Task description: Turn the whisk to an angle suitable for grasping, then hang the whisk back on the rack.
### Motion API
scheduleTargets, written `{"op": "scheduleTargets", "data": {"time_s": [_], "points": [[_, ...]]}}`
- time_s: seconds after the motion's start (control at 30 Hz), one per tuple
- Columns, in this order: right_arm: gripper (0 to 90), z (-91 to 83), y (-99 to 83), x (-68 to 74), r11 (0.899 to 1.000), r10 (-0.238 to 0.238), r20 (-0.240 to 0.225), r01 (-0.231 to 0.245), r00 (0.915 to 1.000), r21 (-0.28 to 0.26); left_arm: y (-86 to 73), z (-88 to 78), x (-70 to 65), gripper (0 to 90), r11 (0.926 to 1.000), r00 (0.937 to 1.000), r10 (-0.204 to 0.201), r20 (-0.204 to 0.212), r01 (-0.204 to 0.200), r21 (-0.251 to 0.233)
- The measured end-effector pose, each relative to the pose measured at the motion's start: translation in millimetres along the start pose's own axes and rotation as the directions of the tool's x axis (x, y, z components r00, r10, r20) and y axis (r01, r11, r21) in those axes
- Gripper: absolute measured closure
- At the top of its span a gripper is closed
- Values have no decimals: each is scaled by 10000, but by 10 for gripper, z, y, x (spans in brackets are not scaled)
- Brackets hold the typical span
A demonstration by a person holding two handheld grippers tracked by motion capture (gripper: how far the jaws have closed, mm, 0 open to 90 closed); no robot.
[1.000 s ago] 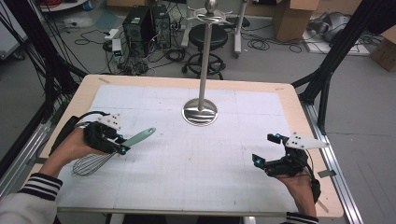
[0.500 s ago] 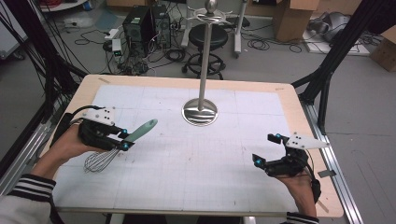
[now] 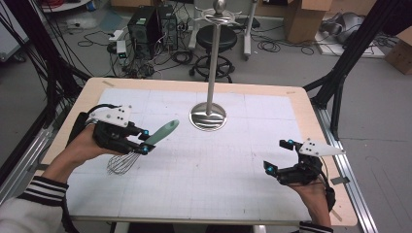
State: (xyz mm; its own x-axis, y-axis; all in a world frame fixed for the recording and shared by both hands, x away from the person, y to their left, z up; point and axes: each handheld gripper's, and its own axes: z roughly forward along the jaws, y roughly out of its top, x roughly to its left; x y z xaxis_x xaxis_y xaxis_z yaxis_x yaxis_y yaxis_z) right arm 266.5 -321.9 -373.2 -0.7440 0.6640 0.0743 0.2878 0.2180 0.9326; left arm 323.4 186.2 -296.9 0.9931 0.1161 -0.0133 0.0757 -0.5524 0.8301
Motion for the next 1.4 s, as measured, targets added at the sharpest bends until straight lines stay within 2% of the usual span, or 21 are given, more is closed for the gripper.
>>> {"op": "scheduleTargets", "data": {"time_s": [0.13, 0.33, 0.7, 0.87, 1.03, 1.23, 1.4], "points": [[4, -24, -10, 0, 10000, 53, 21, -53, 10000, -1, 84, 73, -11, 693, 9994, 9997, 154, 213, -148, -318], [4, -40, -22, -6, 10000, 74, 52, -73, 10000, -4, 198, 151, -40, 693, 9979, 9980, 487, 399, -469, -450], [4, -41, -26, -5, 10000, 71, 5, -71, 10000, 44, 360, 222, -93, 693, 9904, 9946, 824, 626, -747, -1166], [4, -25, -26, -8, 9999, 114, -66, -113, 9999, 81, 393, 256, -111, 693, 9878, 9925, 1003, 705, -909, -1264], [4, -8, -26, -5, 9999, 93, -110, -92, 9999, 119, 395, 255, -109, 693, 9872, 9930, 938, 723, -834, -1357], [4, -5, -13, -11, 9999, 107, -126, -106, 9999, 67, 397, 254, -107, 693, 9857, 9915, 1042, 784, -925, -1407], [4, 3, 38, 21, 9998, -156, -365, 161, 9992, 122, 391, 239, -88, 693, 9841, 9911, 1056, 806, -925, -1517]]}}
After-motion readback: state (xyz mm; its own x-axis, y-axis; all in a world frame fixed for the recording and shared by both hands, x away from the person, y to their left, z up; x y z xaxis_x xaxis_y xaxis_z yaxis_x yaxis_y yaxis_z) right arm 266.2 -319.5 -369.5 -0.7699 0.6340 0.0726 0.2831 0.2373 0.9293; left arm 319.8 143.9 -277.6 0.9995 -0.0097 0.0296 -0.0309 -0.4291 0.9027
